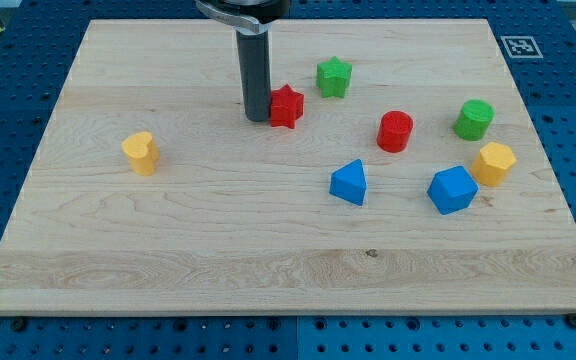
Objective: Put the yellow heart to the bottom of the red star
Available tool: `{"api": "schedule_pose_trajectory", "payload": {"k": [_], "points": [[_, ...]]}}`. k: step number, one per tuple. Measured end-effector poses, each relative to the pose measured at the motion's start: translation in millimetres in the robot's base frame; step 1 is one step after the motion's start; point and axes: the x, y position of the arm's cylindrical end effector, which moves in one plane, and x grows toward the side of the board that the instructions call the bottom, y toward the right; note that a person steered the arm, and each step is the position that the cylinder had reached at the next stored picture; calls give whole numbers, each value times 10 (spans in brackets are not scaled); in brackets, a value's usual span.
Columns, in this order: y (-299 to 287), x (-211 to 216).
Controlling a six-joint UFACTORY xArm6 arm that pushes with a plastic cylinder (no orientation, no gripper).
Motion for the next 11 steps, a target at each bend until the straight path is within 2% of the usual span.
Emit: {"api": "schedule_pose_trajectory", "payload": {"k": [2,3,4,5,6,8,11], "points": [[-18,-3],[-576,-2],[-1539,23],[-2273,383],[-2282,783],[-2093,764],[-1208,672]]}}
